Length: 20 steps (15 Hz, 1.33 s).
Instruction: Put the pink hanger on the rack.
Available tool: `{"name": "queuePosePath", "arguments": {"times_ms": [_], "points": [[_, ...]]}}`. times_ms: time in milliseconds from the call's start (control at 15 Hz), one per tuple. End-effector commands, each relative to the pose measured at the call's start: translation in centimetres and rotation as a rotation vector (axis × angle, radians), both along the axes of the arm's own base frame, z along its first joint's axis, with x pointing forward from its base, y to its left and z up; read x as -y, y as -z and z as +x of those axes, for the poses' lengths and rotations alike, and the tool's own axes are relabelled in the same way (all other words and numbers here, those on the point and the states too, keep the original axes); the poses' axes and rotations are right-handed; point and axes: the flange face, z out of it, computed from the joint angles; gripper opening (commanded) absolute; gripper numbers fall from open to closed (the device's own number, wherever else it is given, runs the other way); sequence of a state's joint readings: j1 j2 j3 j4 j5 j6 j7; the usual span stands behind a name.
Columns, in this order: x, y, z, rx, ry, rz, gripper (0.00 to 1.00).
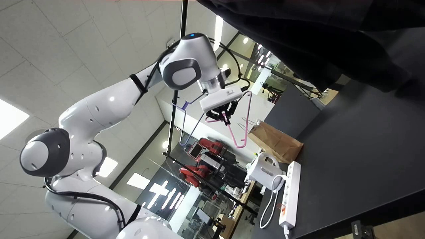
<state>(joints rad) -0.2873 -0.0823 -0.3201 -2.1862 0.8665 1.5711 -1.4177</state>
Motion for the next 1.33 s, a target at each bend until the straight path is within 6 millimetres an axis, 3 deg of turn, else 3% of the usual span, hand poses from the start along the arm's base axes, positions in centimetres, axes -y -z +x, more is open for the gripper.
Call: {"name": "queuePosePath", "arguments": {"times_ms": [0,467,1267], "points": [[0.1,-2.4,1.3,0.026,0.005,0.02,0.02],[0.4,-5.6,2.1,0.119,0.037,0.122,0.02],[2.9,-11.5,2.2,0.289,0.109,0.299,0.02]]}}
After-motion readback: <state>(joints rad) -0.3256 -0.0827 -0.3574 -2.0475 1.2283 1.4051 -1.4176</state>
